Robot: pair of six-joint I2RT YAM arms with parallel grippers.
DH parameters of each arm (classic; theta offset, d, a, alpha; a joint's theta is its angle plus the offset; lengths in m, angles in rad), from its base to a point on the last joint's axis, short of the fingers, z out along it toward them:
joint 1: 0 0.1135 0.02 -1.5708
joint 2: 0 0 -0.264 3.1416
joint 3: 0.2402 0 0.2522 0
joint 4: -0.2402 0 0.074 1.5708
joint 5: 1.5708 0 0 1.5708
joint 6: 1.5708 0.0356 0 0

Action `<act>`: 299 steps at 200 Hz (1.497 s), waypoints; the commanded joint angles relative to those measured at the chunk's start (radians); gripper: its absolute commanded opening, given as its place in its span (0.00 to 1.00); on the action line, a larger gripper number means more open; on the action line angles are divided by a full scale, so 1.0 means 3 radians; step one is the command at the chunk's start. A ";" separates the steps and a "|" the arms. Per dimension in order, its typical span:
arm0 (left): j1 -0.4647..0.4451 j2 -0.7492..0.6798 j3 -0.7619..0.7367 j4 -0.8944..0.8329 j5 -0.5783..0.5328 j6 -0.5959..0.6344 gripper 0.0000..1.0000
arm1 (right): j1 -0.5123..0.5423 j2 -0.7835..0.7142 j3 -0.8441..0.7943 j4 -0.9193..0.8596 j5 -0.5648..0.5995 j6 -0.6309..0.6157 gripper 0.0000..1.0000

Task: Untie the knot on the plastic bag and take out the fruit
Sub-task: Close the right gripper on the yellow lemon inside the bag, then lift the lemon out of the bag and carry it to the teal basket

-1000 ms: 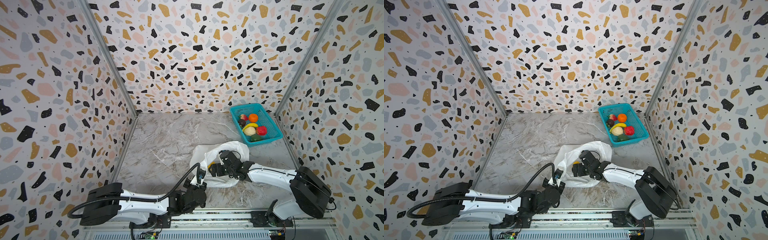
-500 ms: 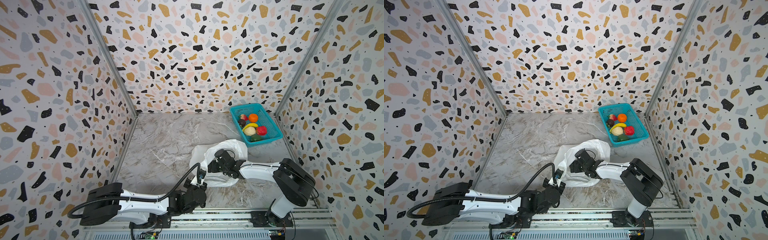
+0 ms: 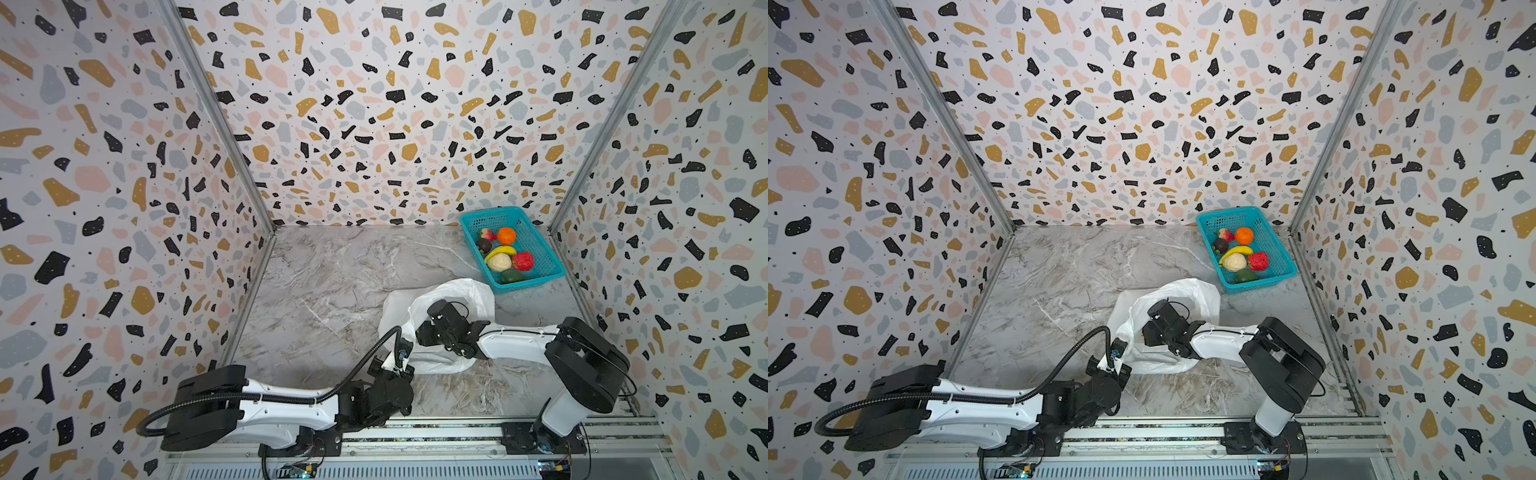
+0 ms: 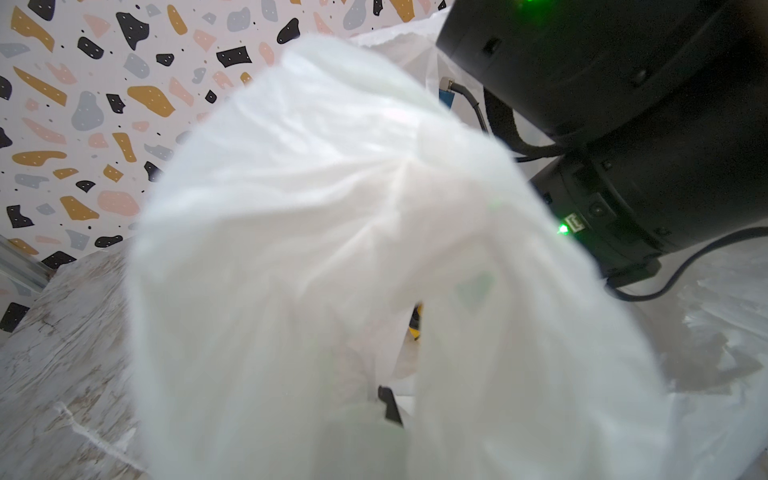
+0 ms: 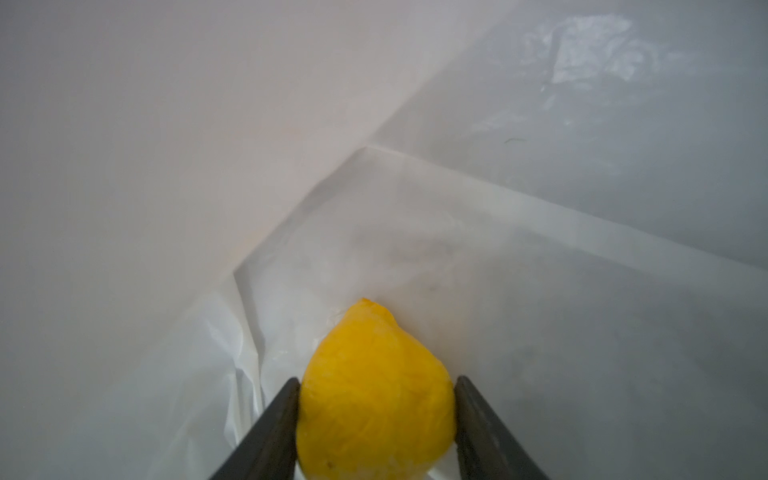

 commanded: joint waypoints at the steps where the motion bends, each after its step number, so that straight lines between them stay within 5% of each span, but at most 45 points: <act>1: 0.0001 0.0019 0.0058 0.0111 -0.0065 -0.0032 0.00 | 0.0018 -0.0162 0.0070 -0.0069 -0.0025 -0.0061 0.55; 243: 0.0010 0.0161 0.0148 -0.0061 -0.0445 -0.0282 0.00 | 0.0016 -0.1750 0.0315 -0.1671 -0.0534 -0.0402 0.57; 299: 0.0021 0.0158 0.0157 -0.0124 -0.0494 -0.0344 0.00 | -0.0590 -0.2130 0.0611 -0.2160 -0.0871 -0.0452 0.57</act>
